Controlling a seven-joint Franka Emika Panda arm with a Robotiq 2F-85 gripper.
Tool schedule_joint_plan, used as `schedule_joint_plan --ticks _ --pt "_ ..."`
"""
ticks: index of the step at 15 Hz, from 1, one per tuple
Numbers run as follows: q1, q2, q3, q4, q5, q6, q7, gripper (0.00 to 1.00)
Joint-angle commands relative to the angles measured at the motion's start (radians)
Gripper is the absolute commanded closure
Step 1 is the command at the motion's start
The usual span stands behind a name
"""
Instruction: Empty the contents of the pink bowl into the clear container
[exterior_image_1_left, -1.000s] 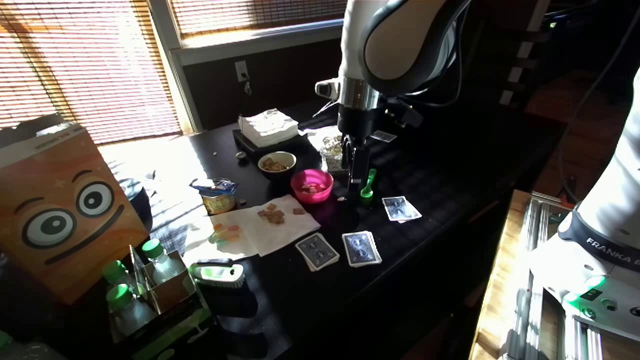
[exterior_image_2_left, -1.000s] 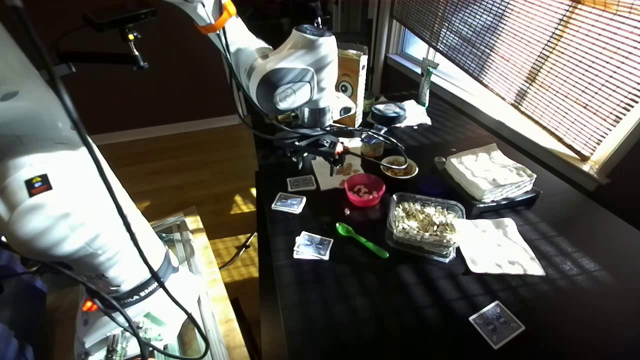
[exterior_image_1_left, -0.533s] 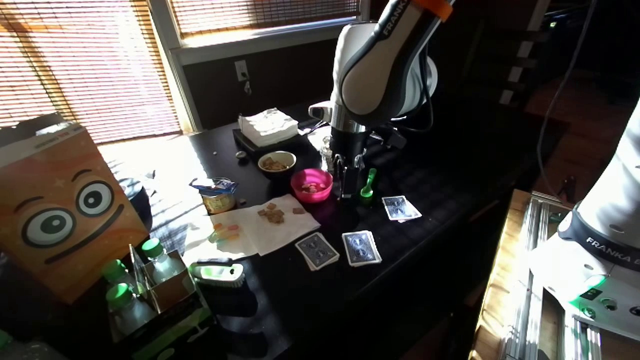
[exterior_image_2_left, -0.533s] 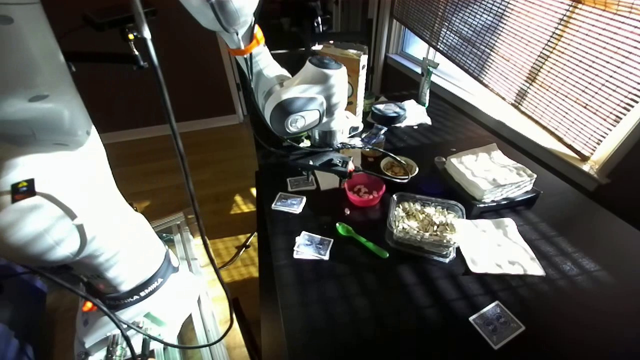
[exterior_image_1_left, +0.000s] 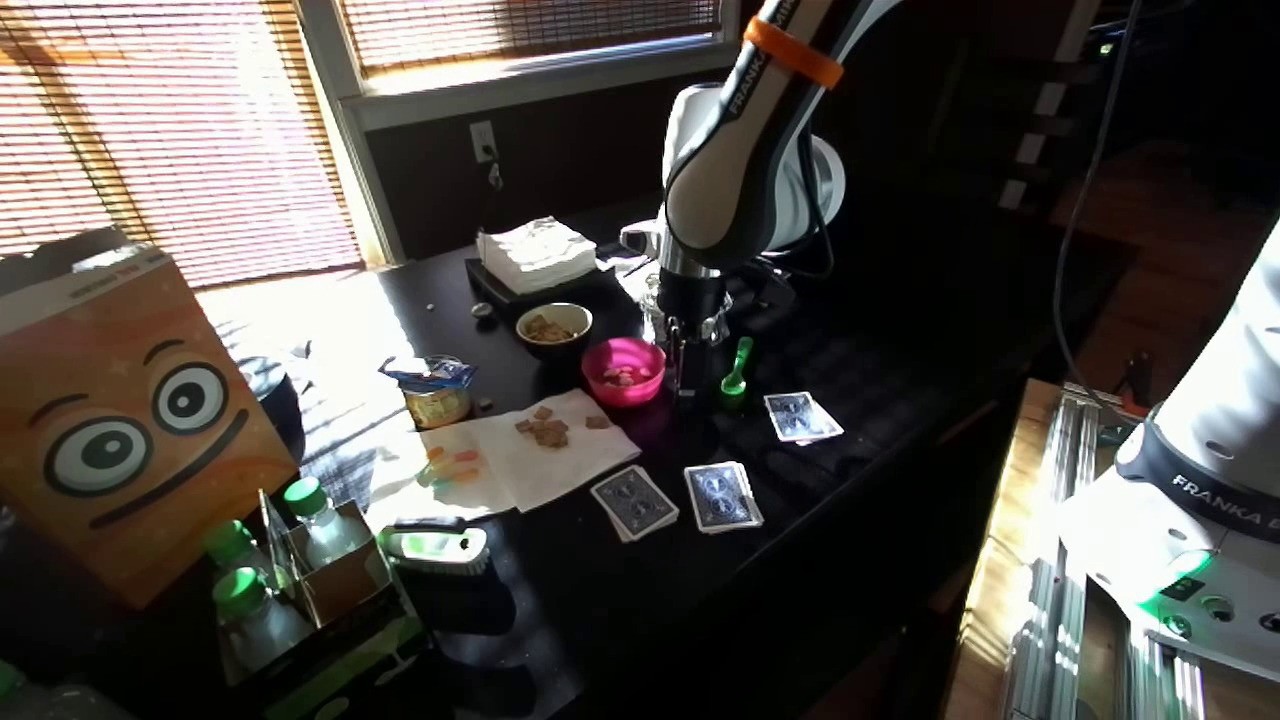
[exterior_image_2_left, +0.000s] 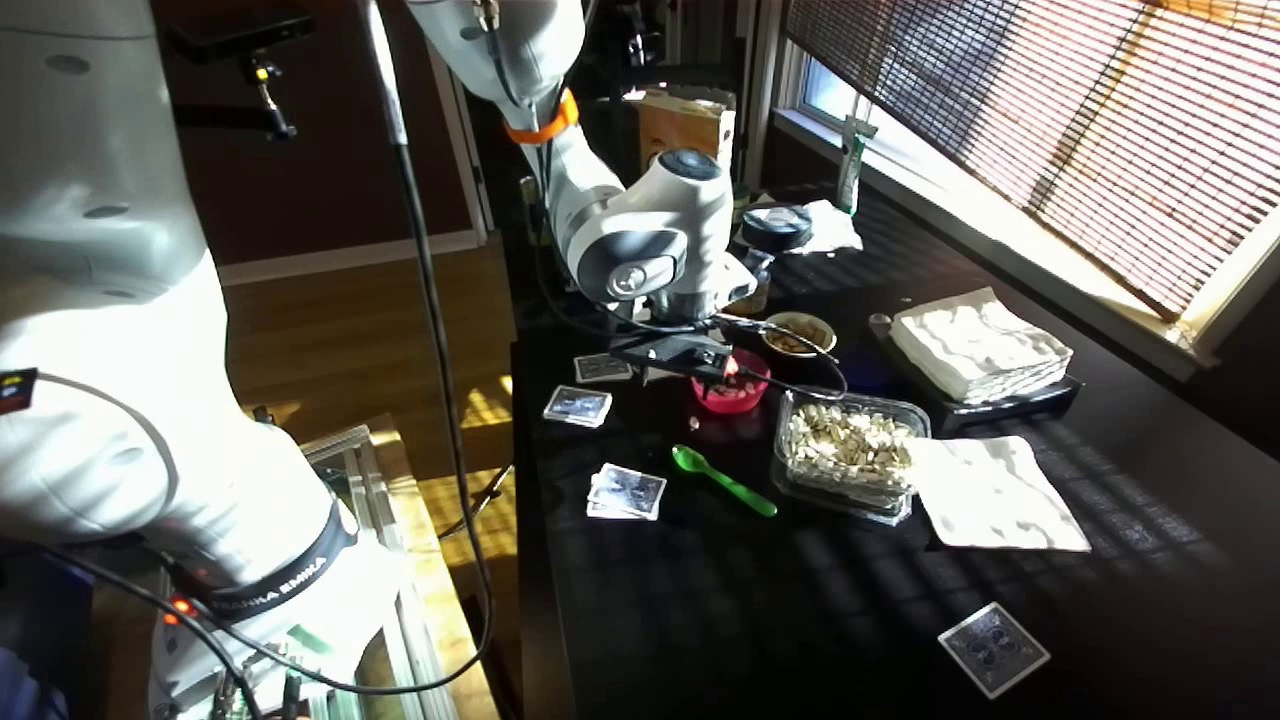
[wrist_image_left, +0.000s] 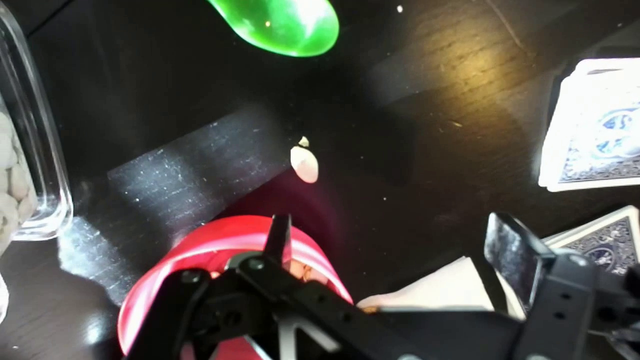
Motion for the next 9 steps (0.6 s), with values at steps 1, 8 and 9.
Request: schedule_joint_plan --ticks 1,8,9 --pt "-0.049 0.067 0.029 0.06 -0.045 -0.001 0.017 0.0" --pt "-0.08 0.105 0.041 0.094 -0.088 -0.009 0.048 0.0" --pt "-0.081 0.1 0.041 0.09 -0.094 -0.009 0.052 0.0"
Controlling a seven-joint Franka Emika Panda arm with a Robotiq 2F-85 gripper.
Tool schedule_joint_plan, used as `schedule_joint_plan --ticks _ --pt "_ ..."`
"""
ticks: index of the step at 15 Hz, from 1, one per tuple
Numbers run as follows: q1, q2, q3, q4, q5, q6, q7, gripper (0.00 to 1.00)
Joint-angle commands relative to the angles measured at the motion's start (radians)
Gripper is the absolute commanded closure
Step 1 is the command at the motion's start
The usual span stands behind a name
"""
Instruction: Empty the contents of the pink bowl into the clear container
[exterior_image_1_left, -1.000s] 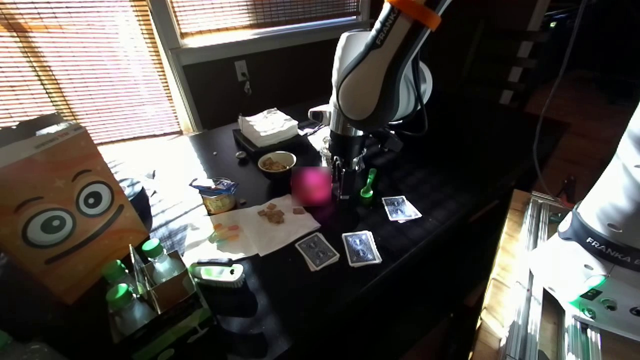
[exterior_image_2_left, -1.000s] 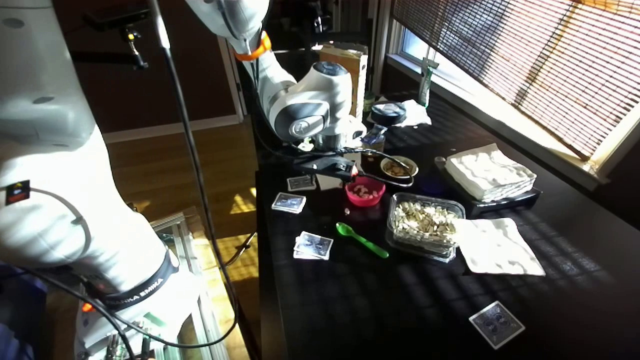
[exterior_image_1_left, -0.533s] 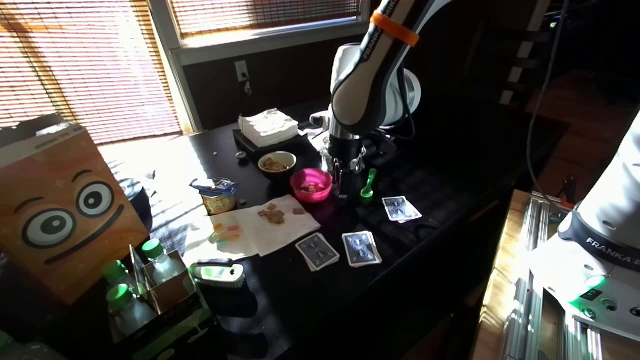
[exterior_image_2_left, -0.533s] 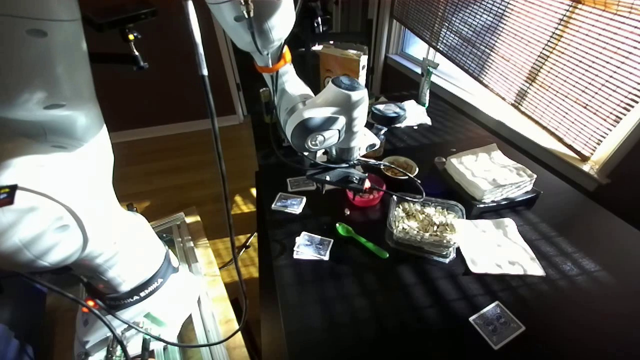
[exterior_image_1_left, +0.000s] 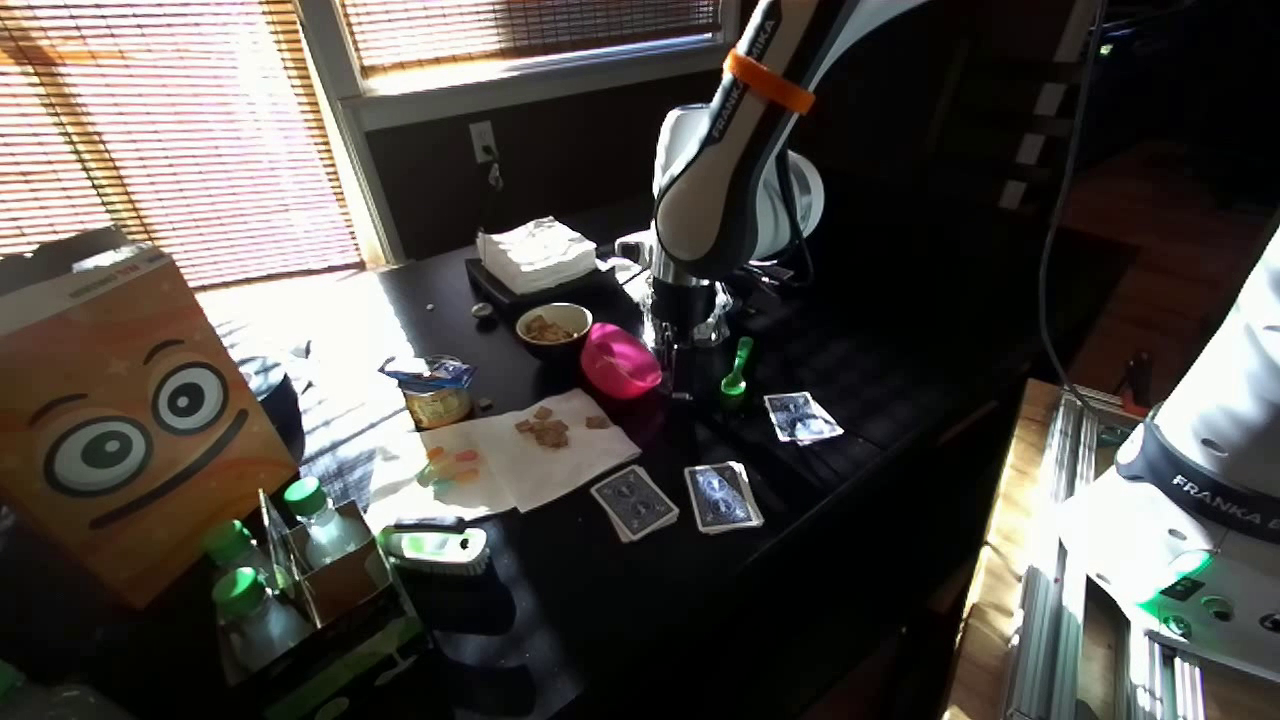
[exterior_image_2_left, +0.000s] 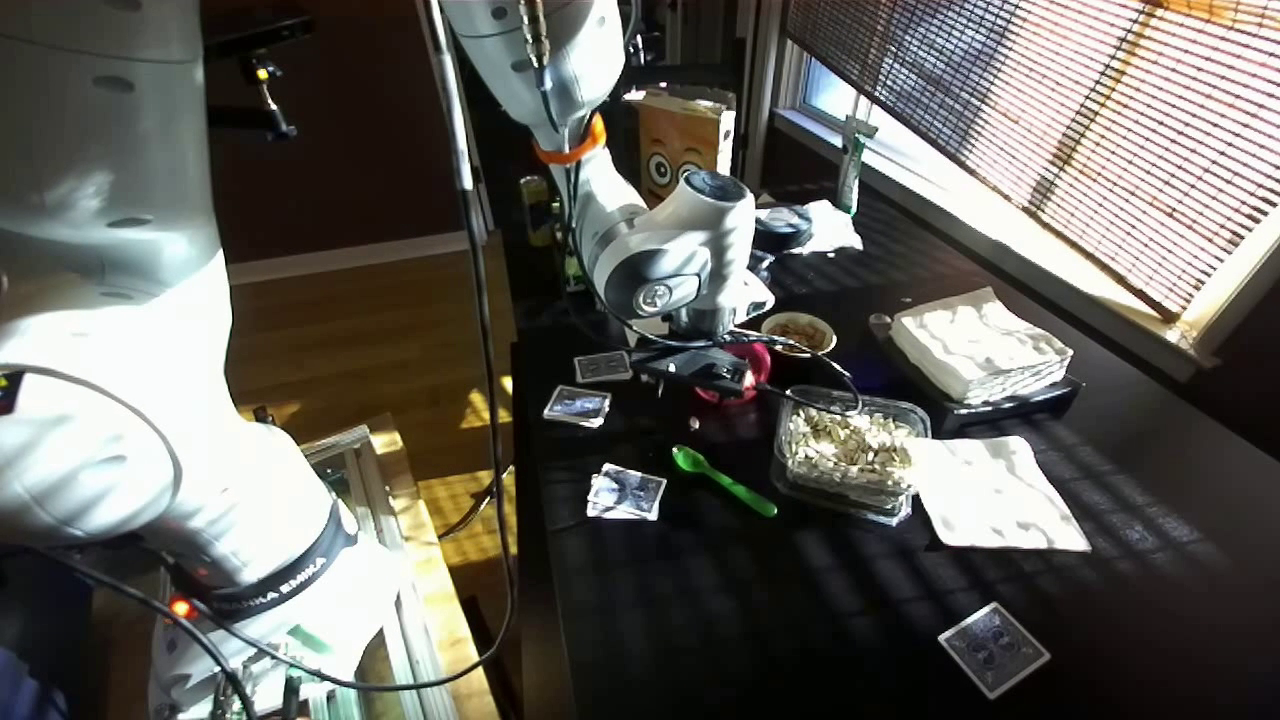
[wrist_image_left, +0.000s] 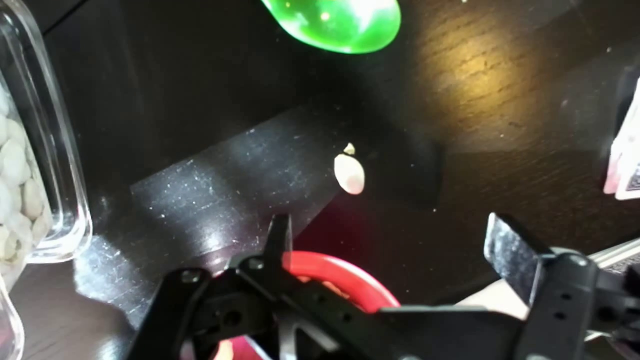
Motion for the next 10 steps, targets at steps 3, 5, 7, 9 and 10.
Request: schedule_joint_plan --ticks 3,5,7,9,10 --pt "-0.024 -0.006 0.016 0.009 -0.059 -0.013 0.044 0.0" --pt "-0.026 -0.009 0.017 0.007 -0.07 -0.016 0.051 0.0" --pt "-0.022 -0.007 0.01 0.007 -0.089 -0.024 0.06 0.0" --pt "-0.024 0.002 0.003 0.007 -0.104 -0.02 0.067 0.0" --pt "-0.028 0.005 0.002 0.007 -0.107 -0.018 0.07 0.0"
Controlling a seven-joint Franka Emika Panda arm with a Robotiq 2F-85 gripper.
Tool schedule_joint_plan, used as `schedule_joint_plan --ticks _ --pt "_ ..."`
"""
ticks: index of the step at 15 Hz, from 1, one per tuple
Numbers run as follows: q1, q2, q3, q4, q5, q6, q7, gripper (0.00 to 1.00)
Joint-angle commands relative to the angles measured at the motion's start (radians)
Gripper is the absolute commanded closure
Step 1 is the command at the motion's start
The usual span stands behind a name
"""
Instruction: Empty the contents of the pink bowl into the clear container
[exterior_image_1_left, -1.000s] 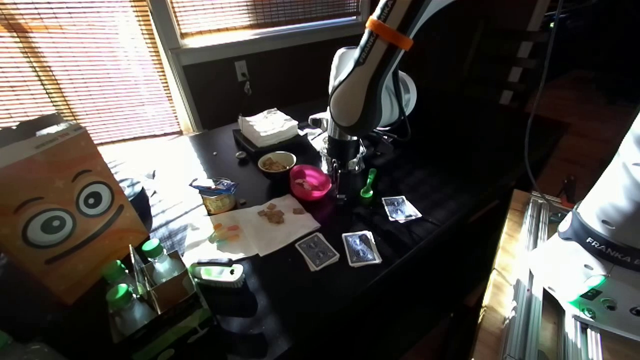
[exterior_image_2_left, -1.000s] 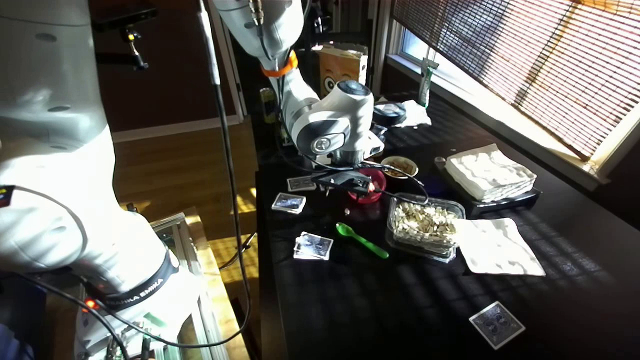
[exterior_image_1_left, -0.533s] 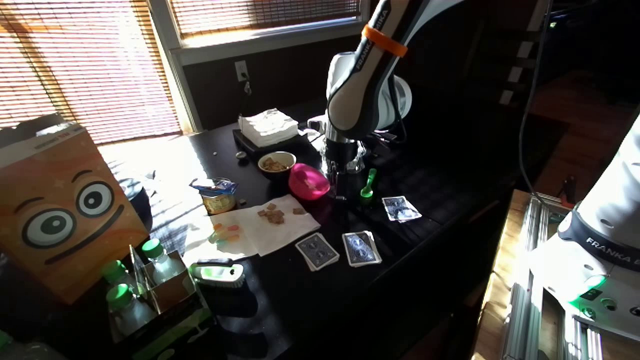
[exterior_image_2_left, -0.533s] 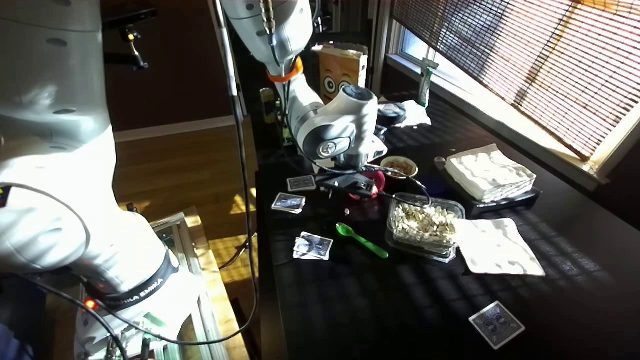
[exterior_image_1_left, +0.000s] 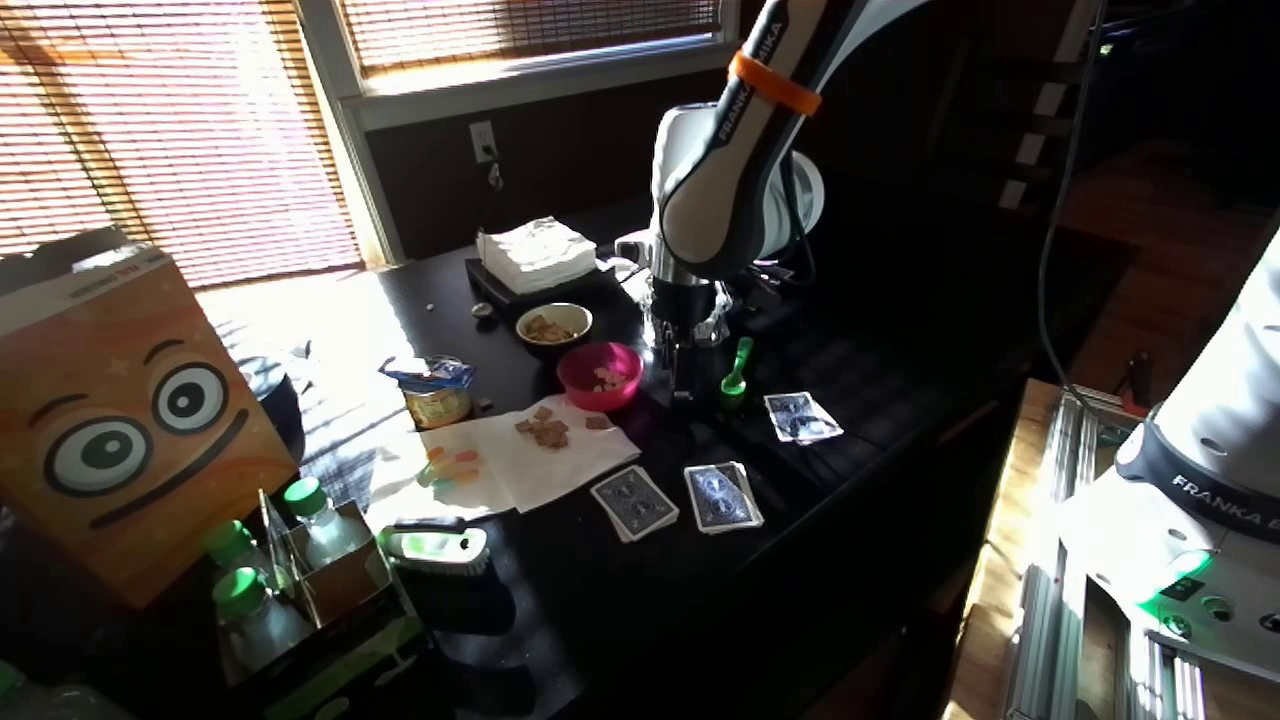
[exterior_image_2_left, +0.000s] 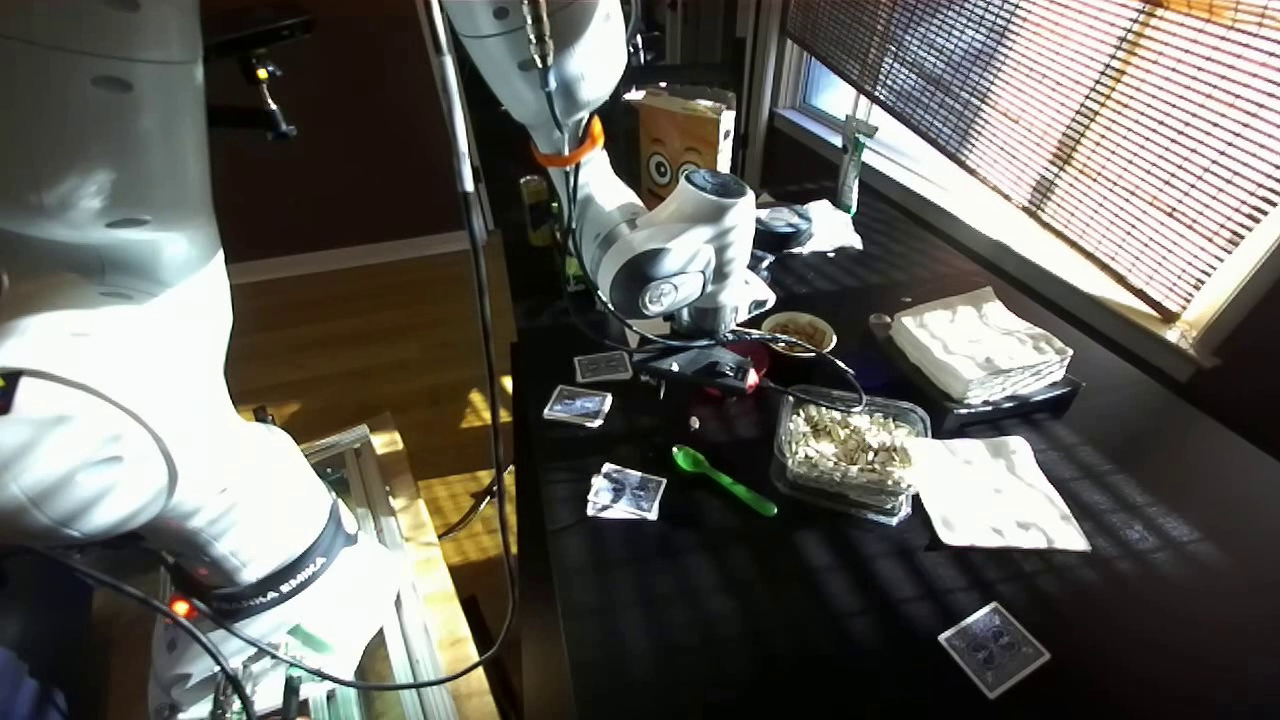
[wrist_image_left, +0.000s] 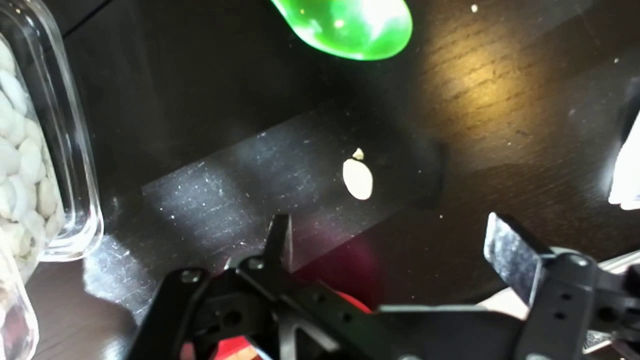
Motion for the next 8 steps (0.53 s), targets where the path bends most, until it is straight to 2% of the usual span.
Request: schedule_joint_plan --ticks 1,8 --pt "-0.025 0.008 0.004 0.004 -0.04 -0.009 0.028 0.0" --pt "-0.058 0.044 0.026 0.02 -0.035 -0.023 0.006 0.0"
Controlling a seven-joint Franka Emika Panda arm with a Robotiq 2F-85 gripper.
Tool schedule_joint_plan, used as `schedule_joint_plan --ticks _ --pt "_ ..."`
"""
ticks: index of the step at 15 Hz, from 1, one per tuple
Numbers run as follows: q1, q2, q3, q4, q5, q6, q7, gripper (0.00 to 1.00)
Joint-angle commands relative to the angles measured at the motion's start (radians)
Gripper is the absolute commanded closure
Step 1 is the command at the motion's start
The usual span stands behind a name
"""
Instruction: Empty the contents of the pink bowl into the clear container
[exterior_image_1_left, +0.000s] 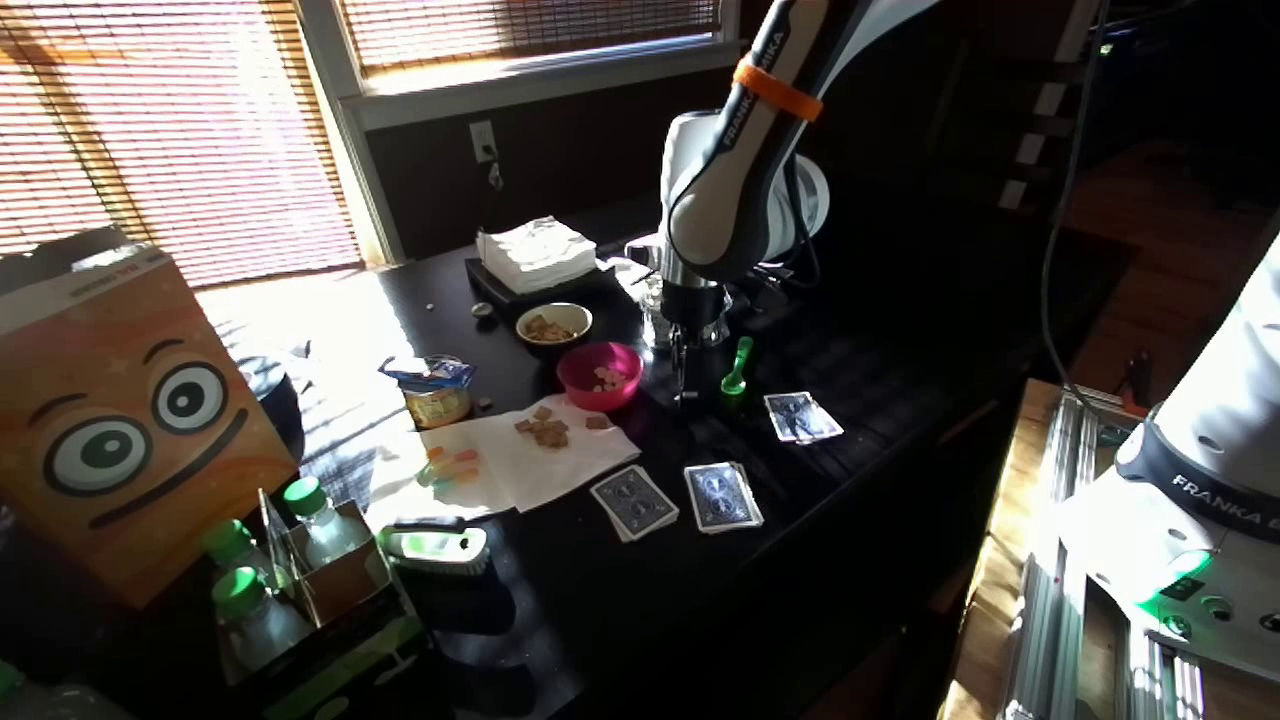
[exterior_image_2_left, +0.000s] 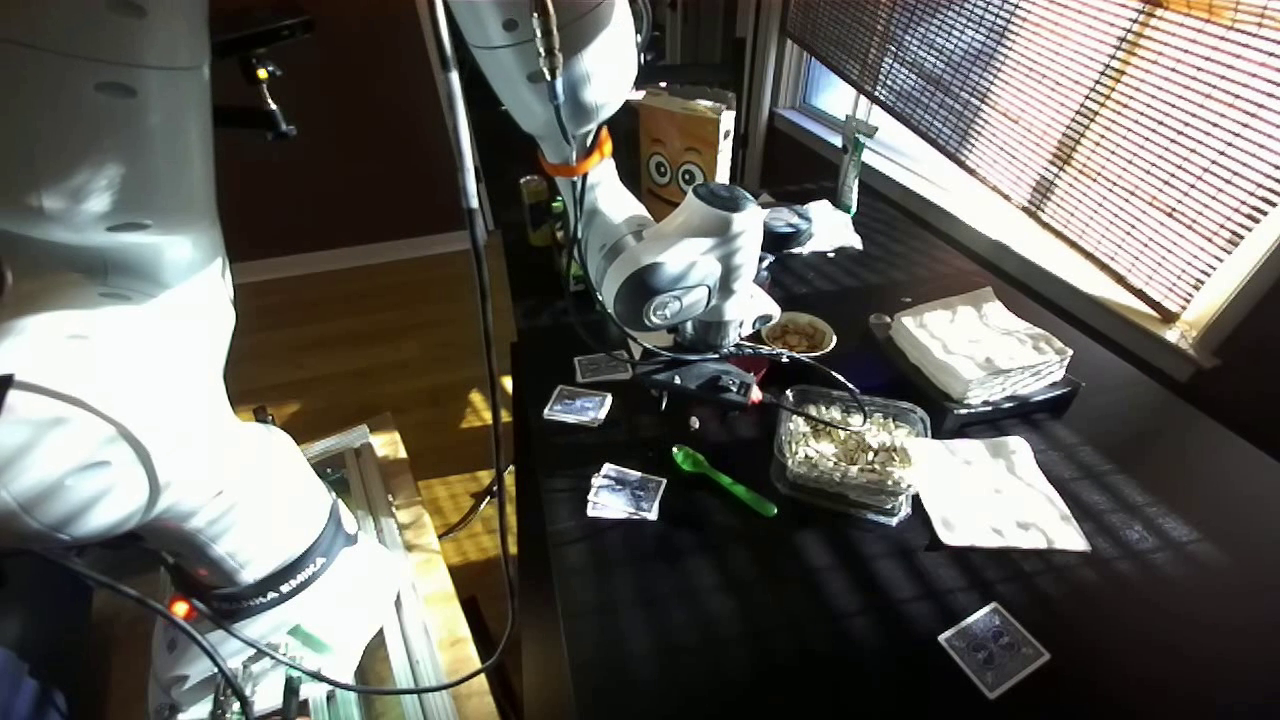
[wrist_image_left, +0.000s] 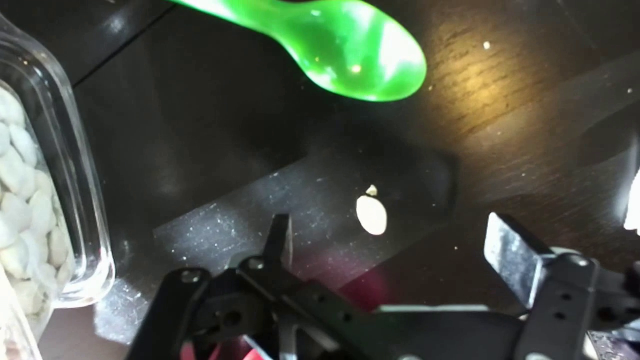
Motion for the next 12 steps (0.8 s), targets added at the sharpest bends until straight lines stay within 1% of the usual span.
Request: schedule_joint_plan --ticks 1,2,3,4,5,6,12 --pt "-0.023 0.03 0.024 0.023 -0.028 -0.023 0.006 0.0" --pt "-0.023 0.033 0.026 0.024 -0.029 -0.023 0.007 0.01" --pt "-0.023 0.036 0.028 0.024 -0.03 -0.022 0.008 0.06" --pt "-0.024 0.039 0.03 0.025 -0.03 -0.021 0.008 0.14" --pt "-0.024 0.041 0.031 0.025 -0.031 -0.02 0.009 0.29" --pt "-0.024 0.043 0.032 0.026 -0.032 -0.02 0.009 0.39" --pt "-0.021 0.041 0.027 0.036 -0.044 -0.022 0.013 0.81"
